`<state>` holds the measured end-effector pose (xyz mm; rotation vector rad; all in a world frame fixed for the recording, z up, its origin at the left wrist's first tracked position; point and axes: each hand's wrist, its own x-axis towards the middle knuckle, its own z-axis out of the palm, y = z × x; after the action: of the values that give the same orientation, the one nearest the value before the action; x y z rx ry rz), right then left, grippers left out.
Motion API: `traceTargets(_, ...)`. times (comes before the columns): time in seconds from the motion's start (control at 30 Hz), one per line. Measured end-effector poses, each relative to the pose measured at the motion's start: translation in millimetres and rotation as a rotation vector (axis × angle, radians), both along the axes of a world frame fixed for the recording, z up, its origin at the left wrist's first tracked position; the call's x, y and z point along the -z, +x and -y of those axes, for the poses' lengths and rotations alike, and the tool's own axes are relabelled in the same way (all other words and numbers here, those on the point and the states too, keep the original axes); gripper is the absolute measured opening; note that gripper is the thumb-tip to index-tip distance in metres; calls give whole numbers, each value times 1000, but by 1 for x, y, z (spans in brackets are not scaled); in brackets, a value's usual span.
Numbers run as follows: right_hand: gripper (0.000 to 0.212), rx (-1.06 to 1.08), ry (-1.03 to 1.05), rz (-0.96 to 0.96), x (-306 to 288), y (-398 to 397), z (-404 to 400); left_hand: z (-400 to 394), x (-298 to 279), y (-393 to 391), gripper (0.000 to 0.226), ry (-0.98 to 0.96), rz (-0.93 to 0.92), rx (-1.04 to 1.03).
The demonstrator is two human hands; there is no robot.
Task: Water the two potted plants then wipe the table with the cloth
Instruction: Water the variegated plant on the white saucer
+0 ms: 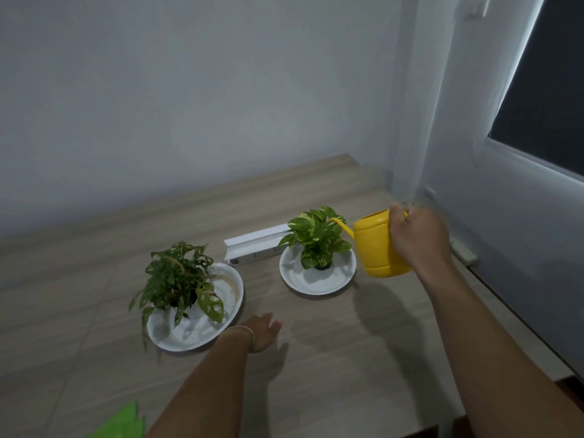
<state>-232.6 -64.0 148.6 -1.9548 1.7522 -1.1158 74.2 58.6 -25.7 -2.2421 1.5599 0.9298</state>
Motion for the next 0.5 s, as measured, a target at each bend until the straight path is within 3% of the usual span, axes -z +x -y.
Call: traceTargets(0.5, 48, 31, 10, 23, -20, 31, 11, -9, 6, 29, 66, -20, -6, 16)
